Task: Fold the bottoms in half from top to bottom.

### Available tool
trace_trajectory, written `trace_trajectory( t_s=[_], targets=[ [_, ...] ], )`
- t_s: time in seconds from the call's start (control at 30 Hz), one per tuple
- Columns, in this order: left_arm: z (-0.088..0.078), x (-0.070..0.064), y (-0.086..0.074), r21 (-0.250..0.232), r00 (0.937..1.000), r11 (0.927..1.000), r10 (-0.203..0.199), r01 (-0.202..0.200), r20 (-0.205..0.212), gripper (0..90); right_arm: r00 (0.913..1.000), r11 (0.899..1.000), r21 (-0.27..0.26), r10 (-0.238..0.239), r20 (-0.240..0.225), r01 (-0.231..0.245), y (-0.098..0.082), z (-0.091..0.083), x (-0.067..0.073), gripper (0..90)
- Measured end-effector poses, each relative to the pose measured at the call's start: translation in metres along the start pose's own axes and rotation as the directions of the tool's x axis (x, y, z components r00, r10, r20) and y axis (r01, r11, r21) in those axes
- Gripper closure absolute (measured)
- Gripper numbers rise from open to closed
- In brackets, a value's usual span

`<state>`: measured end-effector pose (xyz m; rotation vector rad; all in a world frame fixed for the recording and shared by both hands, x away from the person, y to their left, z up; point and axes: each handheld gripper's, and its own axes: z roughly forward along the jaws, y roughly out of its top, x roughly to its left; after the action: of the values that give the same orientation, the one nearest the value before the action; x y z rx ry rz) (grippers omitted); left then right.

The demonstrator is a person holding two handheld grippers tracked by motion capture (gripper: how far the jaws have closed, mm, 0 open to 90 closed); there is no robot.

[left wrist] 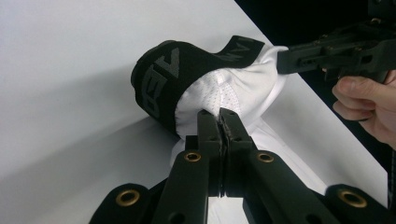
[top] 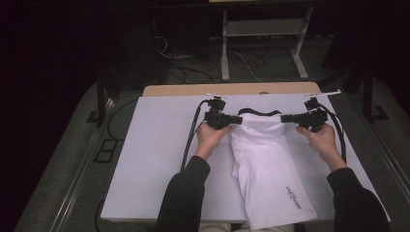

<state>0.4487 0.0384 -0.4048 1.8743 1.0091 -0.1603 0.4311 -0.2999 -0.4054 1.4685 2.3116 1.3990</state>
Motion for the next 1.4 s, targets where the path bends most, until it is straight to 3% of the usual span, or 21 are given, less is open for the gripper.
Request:
trace_trajectory(
  t_s=[0.6,1.4],
  targets=[
    [-0.007,-0.014,-0.018,-0.01,0.9995,0.9999,-0.005,0.006,0.032,87.5,0.9996,0.999,-0.019,-0.027,0.009,0.027,-0.025,-0.016,0.018,89.0],
    [-0.017,-0.032,-0.037,0.033,0.9977,0.999,0.028,-0.03,0.062,87.9,0.999,0.999,-0.021,-0.044,-0.003,0.044,-0.05,-0.032,0.035,89.0]
  ],
)
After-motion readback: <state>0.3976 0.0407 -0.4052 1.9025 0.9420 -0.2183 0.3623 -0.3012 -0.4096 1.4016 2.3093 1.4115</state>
